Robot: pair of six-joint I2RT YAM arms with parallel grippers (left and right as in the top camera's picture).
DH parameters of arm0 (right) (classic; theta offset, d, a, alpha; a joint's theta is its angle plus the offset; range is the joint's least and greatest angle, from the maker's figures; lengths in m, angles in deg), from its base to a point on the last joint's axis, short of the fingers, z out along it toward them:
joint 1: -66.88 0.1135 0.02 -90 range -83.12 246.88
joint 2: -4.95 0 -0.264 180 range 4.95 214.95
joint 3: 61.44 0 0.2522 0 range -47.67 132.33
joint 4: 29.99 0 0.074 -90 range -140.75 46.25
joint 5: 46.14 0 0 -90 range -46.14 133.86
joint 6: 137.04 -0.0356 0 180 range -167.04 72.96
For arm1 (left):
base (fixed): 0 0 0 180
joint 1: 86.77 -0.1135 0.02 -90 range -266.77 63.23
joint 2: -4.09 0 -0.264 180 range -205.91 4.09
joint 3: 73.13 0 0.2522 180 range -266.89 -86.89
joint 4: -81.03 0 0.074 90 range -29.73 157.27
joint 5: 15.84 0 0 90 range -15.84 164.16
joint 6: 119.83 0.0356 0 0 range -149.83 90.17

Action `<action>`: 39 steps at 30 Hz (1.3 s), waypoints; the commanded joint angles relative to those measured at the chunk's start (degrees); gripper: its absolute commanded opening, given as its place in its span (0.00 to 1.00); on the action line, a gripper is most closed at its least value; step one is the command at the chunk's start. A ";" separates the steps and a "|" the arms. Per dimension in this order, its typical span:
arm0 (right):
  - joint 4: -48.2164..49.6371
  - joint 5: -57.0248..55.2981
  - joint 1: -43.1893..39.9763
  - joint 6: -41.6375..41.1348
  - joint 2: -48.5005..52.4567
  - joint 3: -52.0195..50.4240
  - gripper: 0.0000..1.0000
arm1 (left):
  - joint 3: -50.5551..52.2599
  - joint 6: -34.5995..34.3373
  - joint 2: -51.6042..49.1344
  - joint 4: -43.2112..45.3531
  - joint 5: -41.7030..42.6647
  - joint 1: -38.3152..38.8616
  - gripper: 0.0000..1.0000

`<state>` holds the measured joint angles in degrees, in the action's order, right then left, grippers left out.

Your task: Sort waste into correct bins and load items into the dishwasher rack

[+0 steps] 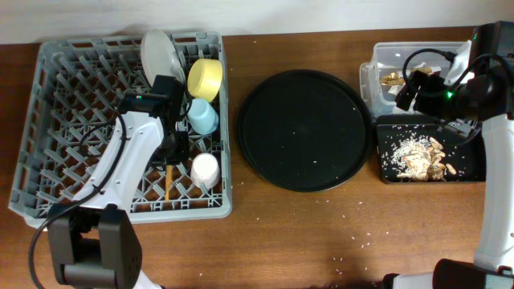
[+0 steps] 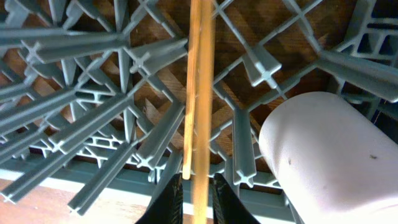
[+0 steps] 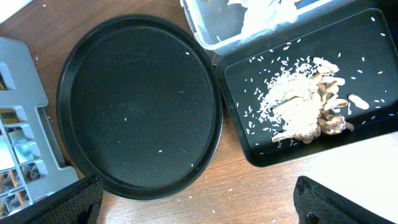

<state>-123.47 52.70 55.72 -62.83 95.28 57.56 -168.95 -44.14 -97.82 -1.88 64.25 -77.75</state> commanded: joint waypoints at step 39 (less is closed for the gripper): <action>75.73 -0.17 14.71 16.61 -64.63 -80.17 0.98 | -32.52 -0.20 3.89 -7.67 4.72 -0.04 0.99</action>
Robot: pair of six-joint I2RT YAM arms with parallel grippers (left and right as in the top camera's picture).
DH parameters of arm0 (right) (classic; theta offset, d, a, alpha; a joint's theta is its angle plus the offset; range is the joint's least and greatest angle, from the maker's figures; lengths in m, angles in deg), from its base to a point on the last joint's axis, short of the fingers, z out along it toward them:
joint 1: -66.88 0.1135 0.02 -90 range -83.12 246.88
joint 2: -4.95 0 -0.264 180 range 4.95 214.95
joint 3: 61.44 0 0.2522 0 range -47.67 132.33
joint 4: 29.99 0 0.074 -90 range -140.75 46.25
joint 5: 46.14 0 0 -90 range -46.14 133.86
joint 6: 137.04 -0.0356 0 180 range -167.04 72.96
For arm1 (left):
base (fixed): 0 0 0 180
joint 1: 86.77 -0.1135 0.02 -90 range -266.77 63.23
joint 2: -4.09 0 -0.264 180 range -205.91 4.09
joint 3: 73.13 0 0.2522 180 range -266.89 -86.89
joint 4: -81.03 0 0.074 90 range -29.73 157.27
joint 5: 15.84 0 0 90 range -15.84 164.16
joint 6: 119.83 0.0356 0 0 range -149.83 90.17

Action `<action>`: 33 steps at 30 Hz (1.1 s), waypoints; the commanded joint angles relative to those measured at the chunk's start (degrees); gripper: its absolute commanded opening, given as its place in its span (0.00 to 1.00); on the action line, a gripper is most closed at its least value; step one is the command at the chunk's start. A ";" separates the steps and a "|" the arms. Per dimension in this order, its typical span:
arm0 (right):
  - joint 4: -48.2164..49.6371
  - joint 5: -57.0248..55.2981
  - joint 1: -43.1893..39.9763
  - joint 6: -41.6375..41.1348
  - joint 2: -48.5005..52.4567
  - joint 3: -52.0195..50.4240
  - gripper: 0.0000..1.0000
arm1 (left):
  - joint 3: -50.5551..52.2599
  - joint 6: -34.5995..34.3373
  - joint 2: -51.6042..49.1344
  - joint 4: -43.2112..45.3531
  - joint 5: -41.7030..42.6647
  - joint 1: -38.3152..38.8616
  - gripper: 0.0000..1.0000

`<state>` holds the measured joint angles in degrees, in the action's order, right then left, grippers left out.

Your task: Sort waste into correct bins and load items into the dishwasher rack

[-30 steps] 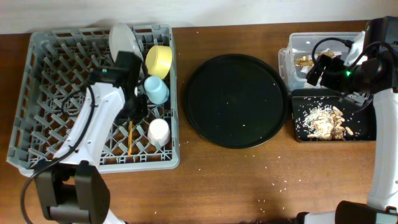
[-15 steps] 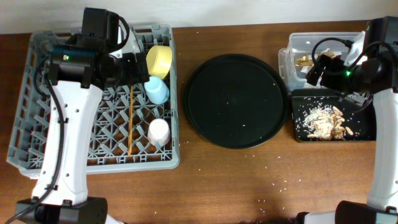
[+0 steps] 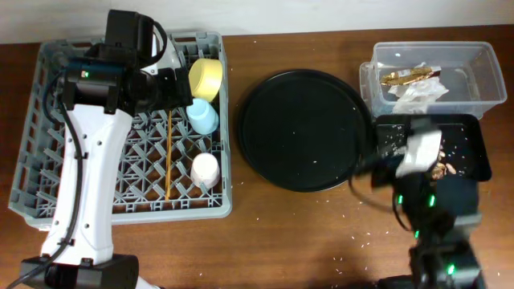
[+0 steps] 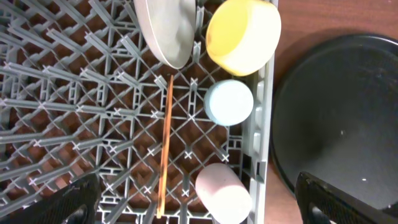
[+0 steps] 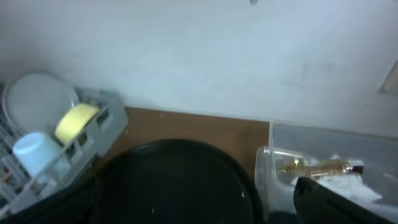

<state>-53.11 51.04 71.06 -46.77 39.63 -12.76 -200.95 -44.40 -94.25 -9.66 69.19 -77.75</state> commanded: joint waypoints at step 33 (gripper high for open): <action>5.44 -0.52 -0.94 0.59 -34.36 -34.60 0.98 | -0.52 0.07 0.33 0.04 -0.22 -0.04 0.99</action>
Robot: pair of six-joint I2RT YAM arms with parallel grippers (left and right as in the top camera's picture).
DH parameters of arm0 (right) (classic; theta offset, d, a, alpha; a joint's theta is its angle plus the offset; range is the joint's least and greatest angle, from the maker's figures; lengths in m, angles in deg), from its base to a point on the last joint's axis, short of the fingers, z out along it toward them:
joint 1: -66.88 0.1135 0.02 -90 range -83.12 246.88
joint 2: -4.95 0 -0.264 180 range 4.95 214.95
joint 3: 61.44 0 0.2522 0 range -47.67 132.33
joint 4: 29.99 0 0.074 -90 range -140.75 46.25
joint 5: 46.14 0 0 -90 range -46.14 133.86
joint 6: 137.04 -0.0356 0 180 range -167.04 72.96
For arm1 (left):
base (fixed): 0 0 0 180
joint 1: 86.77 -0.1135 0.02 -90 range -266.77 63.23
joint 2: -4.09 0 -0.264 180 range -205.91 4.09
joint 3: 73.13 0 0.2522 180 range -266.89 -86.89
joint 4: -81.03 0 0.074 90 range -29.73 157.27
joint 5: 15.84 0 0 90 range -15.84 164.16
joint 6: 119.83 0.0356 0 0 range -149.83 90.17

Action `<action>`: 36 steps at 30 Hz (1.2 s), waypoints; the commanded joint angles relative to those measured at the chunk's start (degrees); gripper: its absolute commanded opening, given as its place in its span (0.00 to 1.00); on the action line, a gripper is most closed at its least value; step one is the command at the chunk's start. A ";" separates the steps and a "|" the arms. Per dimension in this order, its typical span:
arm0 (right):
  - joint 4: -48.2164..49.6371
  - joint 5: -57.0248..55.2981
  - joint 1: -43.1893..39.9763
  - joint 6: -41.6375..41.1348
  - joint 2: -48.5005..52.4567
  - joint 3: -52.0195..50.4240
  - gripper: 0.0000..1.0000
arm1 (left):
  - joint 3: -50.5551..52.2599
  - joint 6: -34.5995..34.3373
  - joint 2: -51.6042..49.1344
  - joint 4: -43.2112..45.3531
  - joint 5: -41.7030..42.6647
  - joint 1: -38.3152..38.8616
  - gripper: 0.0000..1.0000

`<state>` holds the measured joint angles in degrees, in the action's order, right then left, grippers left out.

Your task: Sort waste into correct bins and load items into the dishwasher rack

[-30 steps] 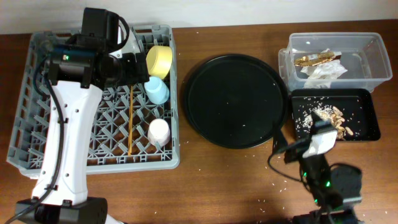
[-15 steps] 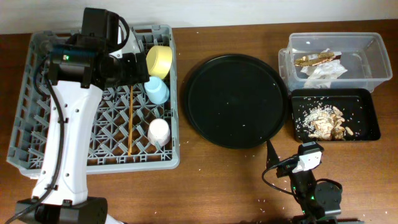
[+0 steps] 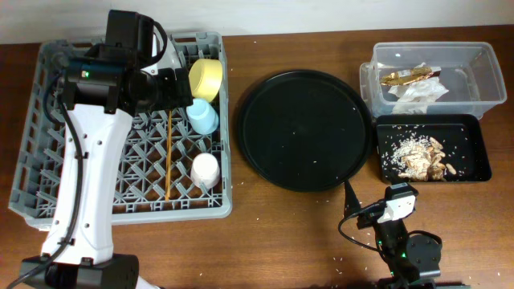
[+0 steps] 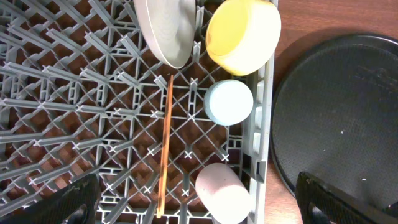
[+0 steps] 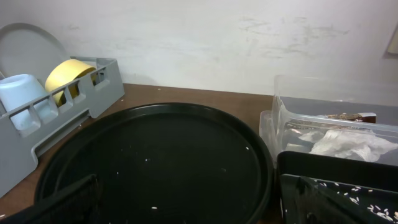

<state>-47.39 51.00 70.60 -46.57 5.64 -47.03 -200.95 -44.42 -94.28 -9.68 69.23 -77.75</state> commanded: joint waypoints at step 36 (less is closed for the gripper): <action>-0.28 -0.48 -0.48 0.39 -0.37 -0.33 0.98 | 110.68 20.61 95.89 79.08 6.32 -11.43 0.99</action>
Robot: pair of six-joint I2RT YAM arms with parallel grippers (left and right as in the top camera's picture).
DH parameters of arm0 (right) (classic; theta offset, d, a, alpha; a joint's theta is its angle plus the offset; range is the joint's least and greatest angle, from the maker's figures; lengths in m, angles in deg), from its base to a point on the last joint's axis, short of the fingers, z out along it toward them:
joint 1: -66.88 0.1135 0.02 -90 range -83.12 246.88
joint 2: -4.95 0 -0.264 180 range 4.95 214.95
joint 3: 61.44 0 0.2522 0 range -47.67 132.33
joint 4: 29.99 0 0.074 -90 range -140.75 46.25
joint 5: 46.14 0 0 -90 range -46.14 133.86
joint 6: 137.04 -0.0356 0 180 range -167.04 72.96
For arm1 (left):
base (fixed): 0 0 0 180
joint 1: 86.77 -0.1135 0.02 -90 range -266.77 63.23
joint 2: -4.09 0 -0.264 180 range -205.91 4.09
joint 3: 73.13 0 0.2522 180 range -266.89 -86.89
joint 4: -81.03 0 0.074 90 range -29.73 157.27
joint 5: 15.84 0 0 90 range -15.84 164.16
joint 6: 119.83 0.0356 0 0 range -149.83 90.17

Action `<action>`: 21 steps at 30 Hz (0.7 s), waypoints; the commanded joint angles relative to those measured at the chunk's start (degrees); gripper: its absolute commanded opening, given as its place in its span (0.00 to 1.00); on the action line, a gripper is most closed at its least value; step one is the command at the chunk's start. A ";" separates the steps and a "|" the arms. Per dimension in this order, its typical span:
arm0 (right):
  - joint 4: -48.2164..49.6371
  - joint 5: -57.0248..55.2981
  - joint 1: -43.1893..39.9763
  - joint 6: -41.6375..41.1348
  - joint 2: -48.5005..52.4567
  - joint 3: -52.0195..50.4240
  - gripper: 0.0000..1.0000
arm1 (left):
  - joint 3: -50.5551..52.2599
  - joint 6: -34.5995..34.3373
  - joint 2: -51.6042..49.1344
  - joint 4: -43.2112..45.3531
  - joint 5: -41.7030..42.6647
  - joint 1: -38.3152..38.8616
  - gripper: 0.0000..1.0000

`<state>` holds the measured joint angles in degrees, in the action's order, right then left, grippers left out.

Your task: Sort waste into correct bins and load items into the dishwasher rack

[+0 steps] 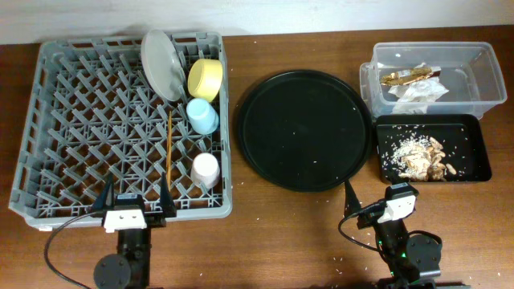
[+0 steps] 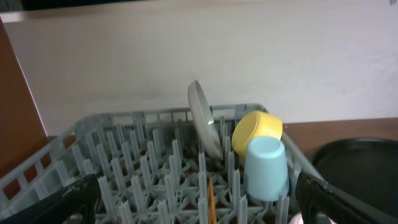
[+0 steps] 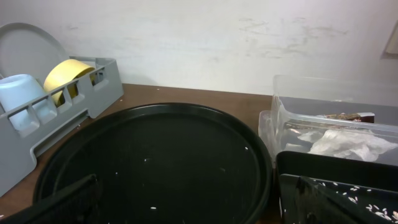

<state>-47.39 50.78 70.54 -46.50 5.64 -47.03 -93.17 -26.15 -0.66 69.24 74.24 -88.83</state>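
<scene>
The grey dishwasher rack (image 1: 26, 144) at the left holds an upright plate (image 1: 161, 63), a yellow bowl (image 1: 205, 79), a blue cup (image 1: 202, 117), a white cup (image 1: 205, 170) and a wooden chopstick (image 1: 169, 148) lying flat. My left gripper (image 1: 135, 201) sits low at the table's front edge before the rack, open and holding nothing. In its wrist view the plate (image 2: 202, 124), bowl (image 2: 256, 127) and blue cup (image 2: 266, 168) stand ahead. My right gripper (image 1: 376, 207) sits low at the front right, open and holding nothing, facing the round black tray (image 3: 155, 162).
The round black tray (image 1: 303, 128) lies mid-table with a few rice grains on it. A clear bin (image 1: 474, 80) at the back right holds wrappers and paper. A black rectangular tray (image 1: 474, 148) in front of it holds rice and food scraps. Stray grains dot the wood.
My left arm was raised over the back of the rack, open. Now it sits folded low at the table's front edge, looking along the rack. The right arm has not moved.
First my left gripper was down in the rack with its fingers around the chopstick, and the right hung over the bins. Then the left was raised and open, the chopstick lying in the rack, the right nearer the front. The right stood low at the front, and now the left does too.
</scene>
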 commanded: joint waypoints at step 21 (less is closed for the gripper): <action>-0.28 -0.26 -0.42 0.33 -0.37 -0.33 0.99 | 5.79 8.22 4.46 -6.36 3.61 -0.35 0.99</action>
<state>-47.41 50.80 70.54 -46.55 5.64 -47.03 -87.82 -18.87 3.29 62.77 77.21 -88.83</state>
